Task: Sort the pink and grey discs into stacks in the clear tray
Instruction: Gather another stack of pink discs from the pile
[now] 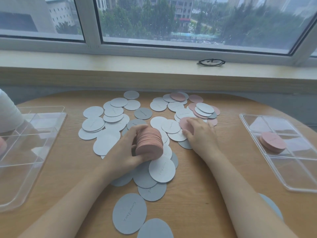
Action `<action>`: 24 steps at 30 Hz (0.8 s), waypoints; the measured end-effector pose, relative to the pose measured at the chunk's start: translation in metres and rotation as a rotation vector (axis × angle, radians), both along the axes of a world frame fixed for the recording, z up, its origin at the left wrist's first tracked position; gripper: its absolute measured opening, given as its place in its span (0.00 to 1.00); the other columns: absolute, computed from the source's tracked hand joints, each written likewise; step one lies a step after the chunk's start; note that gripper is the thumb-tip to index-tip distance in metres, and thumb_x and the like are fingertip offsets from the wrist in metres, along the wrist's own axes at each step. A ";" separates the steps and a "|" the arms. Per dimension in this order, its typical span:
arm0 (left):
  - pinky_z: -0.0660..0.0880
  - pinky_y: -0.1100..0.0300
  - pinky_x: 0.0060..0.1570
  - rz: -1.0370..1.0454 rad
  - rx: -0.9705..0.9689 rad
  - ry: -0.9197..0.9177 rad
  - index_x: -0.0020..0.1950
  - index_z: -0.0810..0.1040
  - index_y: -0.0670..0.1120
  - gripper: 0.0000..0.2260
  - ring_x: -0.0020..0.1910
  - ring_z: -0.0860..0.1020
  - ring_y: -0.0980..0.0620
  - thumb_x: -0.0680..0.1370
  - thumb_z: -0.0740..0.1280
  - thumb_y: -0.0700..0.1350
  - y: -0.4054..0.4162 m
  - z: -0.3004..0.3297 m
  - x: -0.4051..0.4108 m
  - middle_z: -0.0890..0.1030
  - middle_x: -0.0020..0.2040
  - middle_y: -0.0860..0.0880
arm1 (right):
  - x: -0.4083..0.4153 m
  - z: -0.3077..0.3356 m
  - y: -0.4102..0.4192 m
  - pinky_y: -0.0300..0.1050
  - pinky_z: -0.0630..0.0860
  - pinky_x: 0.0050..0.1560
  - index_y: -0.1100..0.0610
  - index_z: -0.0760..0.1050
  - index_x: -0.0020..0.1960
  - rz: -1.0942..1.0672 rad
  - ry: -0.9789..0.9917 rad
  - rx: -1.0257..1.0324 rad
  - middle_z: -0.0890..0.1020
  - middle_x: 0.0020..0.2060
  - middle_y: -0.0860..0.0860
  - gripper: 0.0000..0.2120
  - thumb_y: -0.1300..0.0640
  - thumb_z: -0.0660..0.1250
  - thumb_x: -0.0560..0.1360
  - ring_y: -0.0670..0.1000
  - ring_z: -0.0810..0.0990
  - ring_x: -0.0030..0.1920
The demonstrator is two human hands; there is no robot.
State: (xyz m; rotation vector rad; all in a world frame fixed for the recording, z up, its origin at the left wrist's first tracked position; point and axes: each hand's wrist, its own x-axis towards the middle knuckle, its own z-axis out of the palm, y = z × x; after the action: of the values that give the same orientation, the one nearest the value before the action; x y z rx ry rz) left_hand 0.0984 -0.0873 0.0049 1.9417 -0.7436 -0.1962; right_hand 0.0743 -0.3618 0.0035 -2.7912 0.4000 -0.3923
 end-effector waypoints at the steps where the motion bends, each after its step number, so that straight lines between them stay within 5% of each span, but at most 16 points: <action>1: 0.77 0.59 0.61 -0.001 -0.003 0.012 0.71 0.64 0.66 0.35 0.63 0.77 0.59 0.69 0.78 0.54 0.000 0.001 0.000 0.77 0.64 0.60 | 0.000 0.001 0.000 0.53 0.60 0.72 0.52 0.73 0.68 -0.004 -0.041 -0.023 0.76 0.66 0.48 0.19 0.48 0.65 0.78 0.52 0.73 0.66; 10: 0.77 0.64 0.58 0.003 -0.028 0.025 0.69 0.67 0.63 0.34 0.63 0.77 0.57 0.70 0.81 0.45 0.001 0.000 0.000 0.78 0.60 0.63 | -0.009 0.015 0.012 0.50 0.71 0.50 0.57 0.80 0.43 -0.091 -0.419 -0.076 0.81 0.33 0.53 0.11 0.55 0.63 0.80 0.60 0.77 0.39; 15: 0.77 0.62 0.59 -0.024 -0.041 0.030 0.69 0.68 0.63 0.35 0.63 0.77 0.57 0.68 0.80 0.50 0.000 0.003 -0.001 0.77 0.60 0.64 | -0.018 0.022 0.031 0.43 0.72 0.48 0.57 0.80 0.49 0.167 -0.614 0.103 0.83 0.39 0.48 0.06 0.58 0.64 0.80 0.52 0.78 0.42; 20: 0.78 0.58 0.60 -0.016 -0.038 0.055 0.70 0.65 0.67 0.38 0.62 0.79 0.57 0.65 0.79 0.58 0.000 0.000 0.001 0.78 0.60 0.60 | -0.027 0.026 0.062 0.37 0.75 0.47 0.56 0.79 0.51 0.312 -0.443 0.665 0.83 0.41 0.43 0.07 0.62 0.63 0.81 0.44 0.81 0.46; 24: 0.74 0.69 0.59 -0.022 0.016 0.028 0.78 0.56 0.63 0.45 0.64 0.75 0.66 0.67 0.77 0.57 -0.001 0.000 0.000 0.73 0.69 0.60 | -0.027 0.026 0.066 0.39 0.75 0.55 0.51 0.79 0.59 0.373 -0.263 0.766 0.83 0.50 0.41 0.10 0.56 0.61 0.82 0.42 0.80 0.53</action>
State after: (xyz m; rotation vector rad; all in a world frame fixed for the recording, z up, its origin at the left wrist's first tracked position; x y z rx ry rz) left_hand 0.0983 -0.0882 0.0054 1.9430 -0.7474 -0.2424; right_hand 0.0470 -0.2956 0.0291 -1.9742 -0.0422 -0.4011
